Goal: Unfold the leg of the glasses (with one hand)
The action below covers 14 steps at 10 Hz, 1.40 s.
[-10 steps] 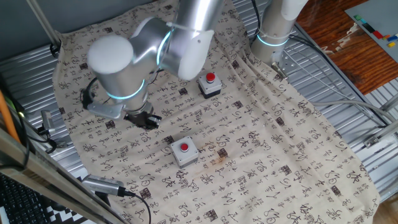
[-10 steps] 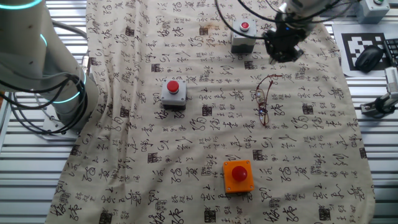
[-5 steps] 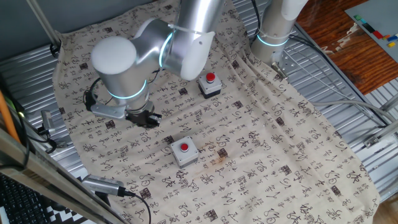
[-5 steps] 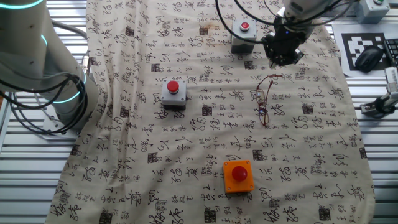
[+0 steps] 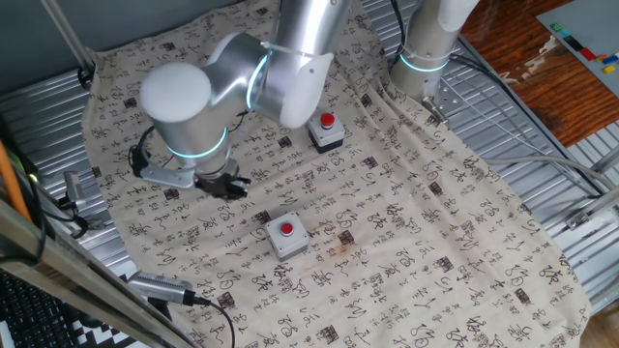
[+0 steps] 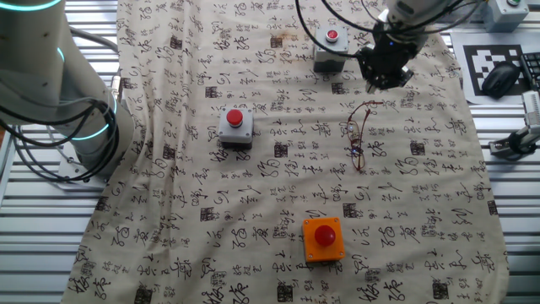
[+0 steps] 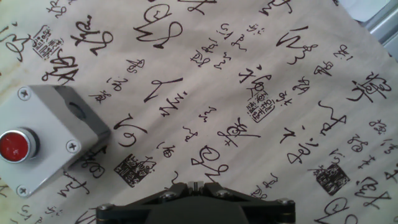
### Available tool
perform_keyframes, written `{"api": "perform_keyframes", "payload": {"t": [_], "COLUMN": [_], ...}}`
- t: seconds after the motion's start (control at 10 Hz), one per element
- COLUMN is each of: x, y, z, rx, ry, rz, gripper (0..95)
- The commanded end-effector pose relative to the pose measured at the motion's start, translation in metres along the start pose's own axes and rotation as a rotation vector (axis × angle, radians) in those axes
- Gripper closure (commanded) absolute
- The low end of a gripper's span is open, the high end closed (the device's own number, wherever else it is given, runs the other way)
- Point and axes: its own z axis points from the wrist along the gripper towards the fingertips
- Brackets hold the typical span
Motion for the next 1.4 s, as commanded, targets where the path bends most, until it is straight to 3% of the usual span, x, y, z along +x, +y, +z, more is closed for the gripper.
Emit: {"api": "perform_keyframes", "payload": {"t": [0.1,0.4,0.8,1.4], "x": [0.003,0.015,0.024,0.031], "y": [-0.001,-0.003,-0.012,-0.019], "z": [0.005,0.017,0.014,0.015], "rx": [0.013,0.042,0.086,0.097], "ry": [0.018,0.048,0.108,0.129], "rz": [-0.023,-0.073,-0.148,-0.187], "gripper": [95.0,95.0,95.0,95.0]}}
